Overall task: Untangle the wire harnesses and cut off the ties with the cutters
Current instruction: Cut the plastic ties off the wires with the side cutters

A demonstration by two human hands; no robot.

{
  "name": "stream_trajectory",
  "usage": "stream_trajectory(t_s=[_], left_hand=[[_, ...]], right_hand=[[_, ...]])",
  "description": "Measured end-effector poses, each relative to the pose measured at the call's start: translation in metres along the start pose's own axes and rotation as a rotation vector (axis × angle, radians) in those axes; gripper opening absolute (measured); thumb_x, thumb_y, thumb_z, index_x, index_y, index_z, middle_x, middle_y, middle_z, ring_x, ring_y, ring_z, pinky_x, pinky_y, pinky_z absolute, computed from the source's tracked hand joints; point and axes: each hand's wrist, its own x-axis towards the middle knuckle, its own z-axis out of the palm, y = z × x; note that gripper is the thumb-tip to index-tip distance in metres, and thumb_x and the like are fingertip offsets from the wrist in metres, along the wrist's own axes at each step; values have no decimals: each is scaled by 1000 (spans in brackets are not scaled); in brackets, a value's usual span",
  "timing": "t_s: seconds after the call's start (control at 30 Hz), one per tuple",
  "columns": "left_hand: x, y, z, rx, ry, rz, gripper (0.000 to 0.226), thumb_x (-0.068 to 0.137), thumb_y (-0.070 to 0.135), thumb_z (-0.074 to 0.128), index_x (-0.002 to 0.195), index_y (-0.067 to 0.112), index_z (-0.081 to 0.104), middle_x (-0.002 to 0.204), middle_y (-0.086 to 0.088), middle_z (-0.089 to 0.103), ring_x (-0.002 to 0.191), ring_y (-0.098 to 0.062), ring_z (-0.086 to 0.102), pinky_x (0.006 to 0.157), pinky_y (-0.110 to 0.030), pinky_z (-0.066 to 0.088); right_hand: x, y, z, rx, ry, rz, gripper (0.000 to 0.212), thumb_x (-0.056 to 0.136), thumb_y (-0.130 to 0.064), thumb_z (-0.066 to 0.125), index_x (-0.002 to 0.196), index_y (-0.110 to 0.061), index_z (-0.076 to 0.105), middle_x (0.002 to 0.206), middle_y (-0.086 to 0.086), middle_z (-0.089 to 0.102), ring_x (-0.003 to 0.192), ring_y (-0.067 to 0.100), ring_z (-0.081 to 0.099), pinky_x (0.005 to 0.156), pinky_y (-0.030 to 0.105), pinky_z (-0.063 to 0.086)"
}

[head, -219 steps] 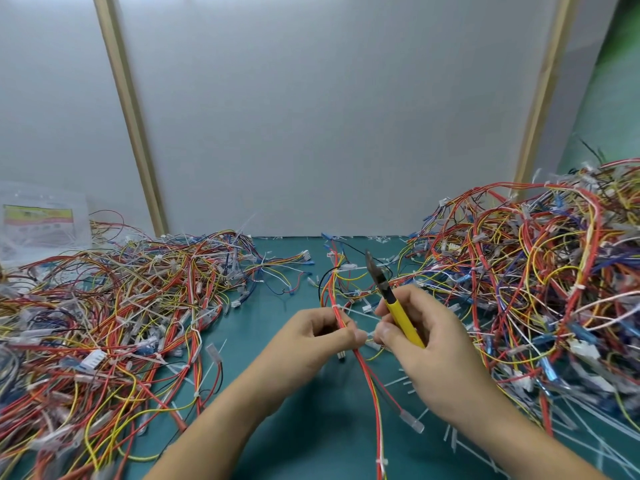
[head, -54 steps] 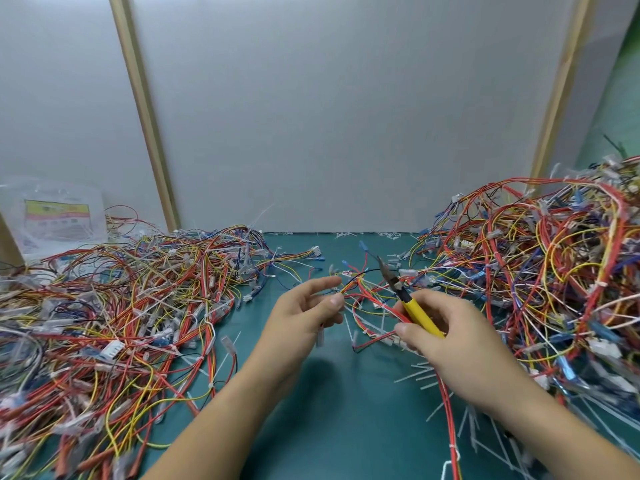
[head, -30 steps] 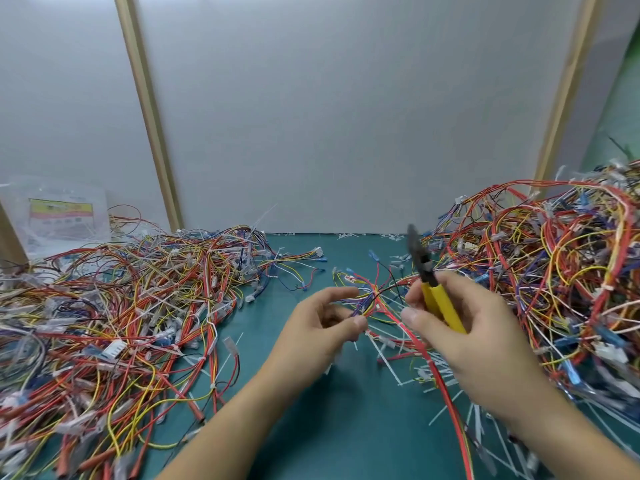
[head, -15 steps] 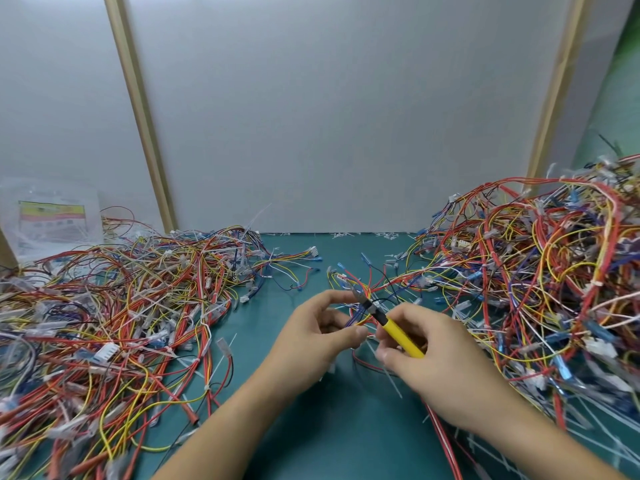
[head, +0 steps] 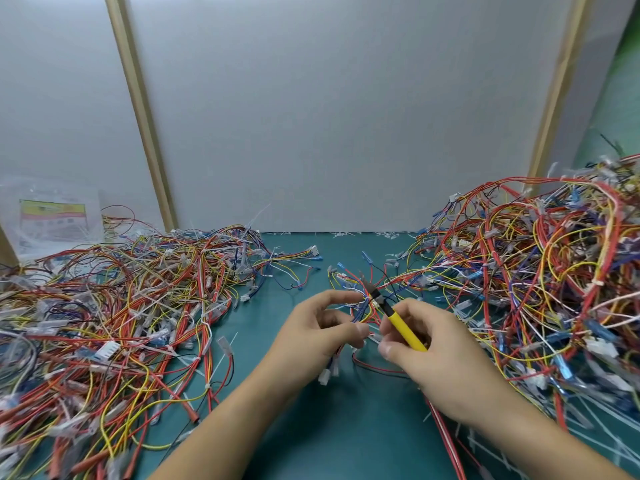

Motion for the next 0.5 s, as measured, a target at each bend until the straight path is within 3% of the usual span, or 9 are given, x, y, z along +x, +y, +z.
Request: stream_trajectory(t_s=[0.1,0.2,0.3,0.5], left_hand=[[1,0,-1,-16,-2,14,35,82,5,73,114,16,67,71,-7,67,71,-17,63,75,-21,49],[0,2,-4,-48,-11,26,38,76,12,67,114,13,68,73,-6,70,71,-15,63,74,-16,50],[2,3,-7,-22,-43,15,35,80,5,69,113,16,70,76,-3,69,72,-13,62,72,-14,47],[2,0,-9,1,-70,1,33,84,0,74,113,14,69,69,1,63,68,-14,60,73,-19,50]], right_hand=[[2,-1,-2,37,5,8,18,83,-7,74,80,-22,64,79,4,68,76,26,63,71,36,51],[3,-1,-6,64,20,12,18,83,-7,73,81,-22,64,78,5,67,75,27,62,68,34,51],[2,-1,-7,74,22,15,17,83,-7,74,82,-21,65,77,4,68,68,20,60,68,37,51],[2,-3,-7,77,5,-21,18,84,-6,72,81,-22,64,78,4,67,76,28,61,69,38,51]])
